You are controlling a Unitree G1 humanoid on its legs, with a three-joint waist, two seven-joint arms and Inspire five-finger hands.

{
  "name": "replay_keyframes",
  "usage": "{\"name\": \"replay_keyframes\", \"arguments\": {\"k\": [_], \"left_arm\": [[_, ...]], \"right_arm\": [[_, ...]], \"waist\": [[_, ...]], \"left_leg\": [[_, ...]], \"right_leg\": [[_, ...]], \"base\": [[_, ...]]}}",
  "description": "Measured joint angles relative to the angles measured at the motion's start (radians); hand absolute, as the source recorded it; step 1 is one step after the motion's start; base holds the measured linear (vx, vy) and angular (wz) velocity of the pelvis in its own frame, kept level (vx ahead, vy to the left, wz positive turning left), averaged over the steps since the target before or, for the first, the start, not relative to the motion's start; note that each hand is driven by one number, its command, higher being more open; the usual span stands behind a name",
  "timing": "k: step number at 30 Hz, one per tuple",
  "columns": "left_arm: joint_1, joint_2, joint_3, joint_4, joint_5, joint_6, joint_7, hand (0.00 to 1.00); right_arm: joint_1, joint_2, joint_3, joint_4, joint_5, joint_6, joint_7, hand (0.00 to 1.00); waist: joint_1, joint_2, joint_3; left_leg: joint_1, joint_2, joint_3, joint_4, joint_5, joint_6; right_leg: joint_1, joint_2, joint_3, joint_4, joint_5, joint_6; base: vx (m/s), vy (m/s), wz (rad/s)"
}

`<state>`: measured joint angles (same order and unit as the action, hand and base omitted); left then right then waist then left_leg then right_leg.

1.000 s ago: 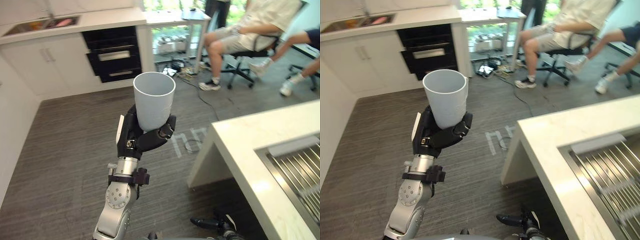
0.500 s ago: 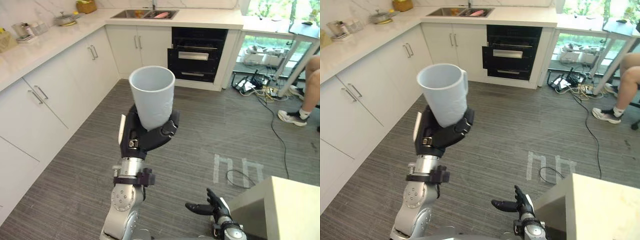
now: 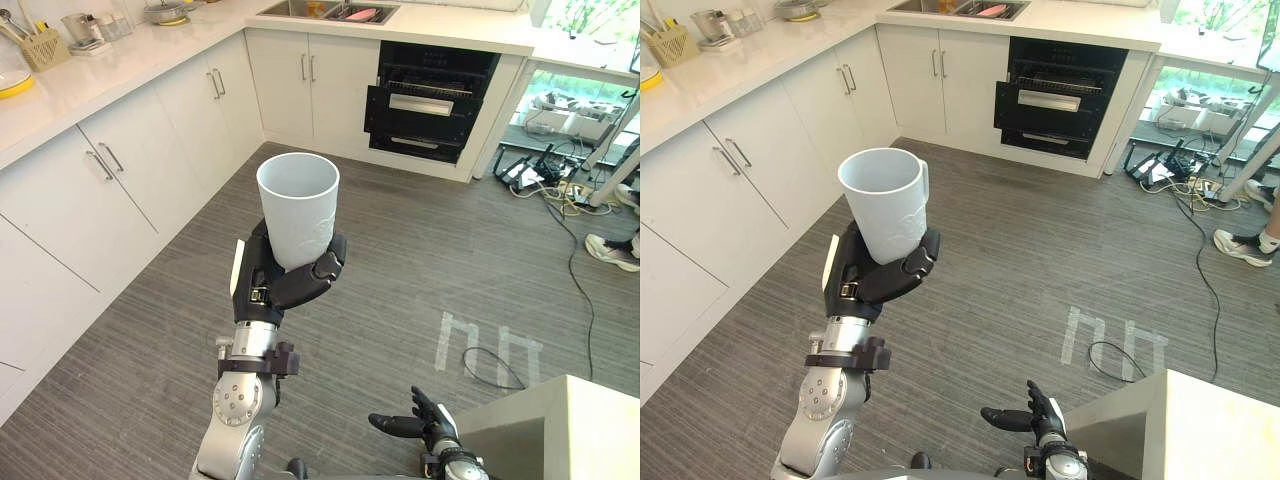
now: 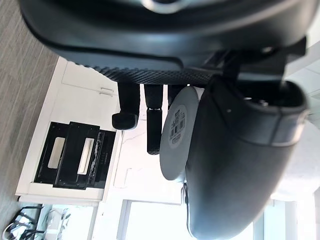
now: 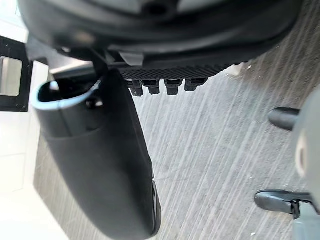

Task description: Walk over to the sink, pick up the cup, carry it to the dishwasher, place the cup inside the dishwasher, then close the dishwasher door

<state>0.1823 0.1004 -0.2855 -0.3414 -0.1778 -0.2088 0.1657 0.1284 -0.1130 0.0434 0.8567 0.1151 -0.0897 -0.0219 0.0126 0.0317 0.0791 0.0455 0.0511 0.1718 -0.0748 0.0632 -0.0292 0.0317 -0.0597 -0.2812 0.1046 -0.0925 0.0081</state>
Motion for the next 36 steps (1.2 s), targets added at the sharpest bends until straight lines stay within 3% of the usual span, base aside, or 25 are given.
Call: {"name": "replay_keyframes", "arguments": {"k": [11,12,20,24,31,33,36], "left_arm": [[0.046,0.033,0.015,0.043,0.0,0.008,0.002,0.0],[0.078,0.038,0.045,0.043,0.0,0.008,0.008,0.0],[0.079,0.035,0.045,0.061,0.0,0.008,0.001,0.0],[0.084,0.025,0.048,0.159,-0.02,0.026,-0.01,0.0],[0.109,0.013,0.057,0.202,-0.059,0.062,-0.022,0.0],[0.106,0.001,0.065,0.194,-0.059,0.062,-0.021,0.0],[0.102,-0.007,0.059,0.171,-0.059,0.062,-0.021,0.0]], "right_arm": [[-0.012,0.007,0.001,0.002,-0.011,0.002,-0.005,1.0],[-0.042,0.013,0.002,0.041,-0.03,0.006,-0.019,1.0],[-0.043,0.013,-0.003,0.063,-0.029,0.006,-0.022,1.0],[-0.043,0.024,-0.04,0.1,-0.027,0.016,-0.03,1.0],[-0.074,0.035,-0.087,0.106,-0.026,0.037,-0.079,1.0],[-0.08,0.034,-0.089,0.097,-0.027,0.038,-0.089,1.0],[-0.079,0.035,-0.116,0.074,-0.031,0.038,-0.096,1.0]], "waist": [[-0.003,-0.006,-0.007],[-0.004,-0.016,-0.007],[-0.005,-0.016,-0.006],[-0.001,-0.017,-0.006],[0.002,-0.023,-0.002],[0.003,-0.028,0.001],[-0.002,-0.044,0.011]], "left_leg": [[-0.017,0.0,-0.027,-0.017,0.031,0.006],[-0.019,0.0,-0.036,-0.018,0.036,0.006],[-0.03,-0.003,-0.057,-0.018,0.04,0.006],[-0.03,-0.006,-0.067,-0.018,0.04,0.006],[-0.054,-0.006,-0.021,-0.013,0.028,0.012],[-0.07,-0.006,0.007,0.017,-0.01,0.019],[-0.105,-0.027,0.034,0.117,-0.091,0.035]], "right_leg": [[0.012,0.011,-0.02,-0.062,0.048,0.0],[0.04,0.022,-0.029,-0.125,0.082,-0.001],[0.042,0.02,-0.052,-0.13,0.082,-0.001],[0.052,0.018,-0.065,-0.141,0.083,0.001],[0.006,0.013,-0.022,-0.136,0.086,0.009],[-0.014,0.007,0.001,-0.116,0.072,0.021],[-0.088,-0.045,0.025,0.055,-0.033,0.044]], "base": [[-0.03,0.004,0.05],[0.0,0.0,0.0],[0.0,0.001,0.08],[0.0,0.005,0.09],[0.01,0.02,-0.17],[0.04,0.045,-0.36],[0.09,0.096,-0.17]]}}
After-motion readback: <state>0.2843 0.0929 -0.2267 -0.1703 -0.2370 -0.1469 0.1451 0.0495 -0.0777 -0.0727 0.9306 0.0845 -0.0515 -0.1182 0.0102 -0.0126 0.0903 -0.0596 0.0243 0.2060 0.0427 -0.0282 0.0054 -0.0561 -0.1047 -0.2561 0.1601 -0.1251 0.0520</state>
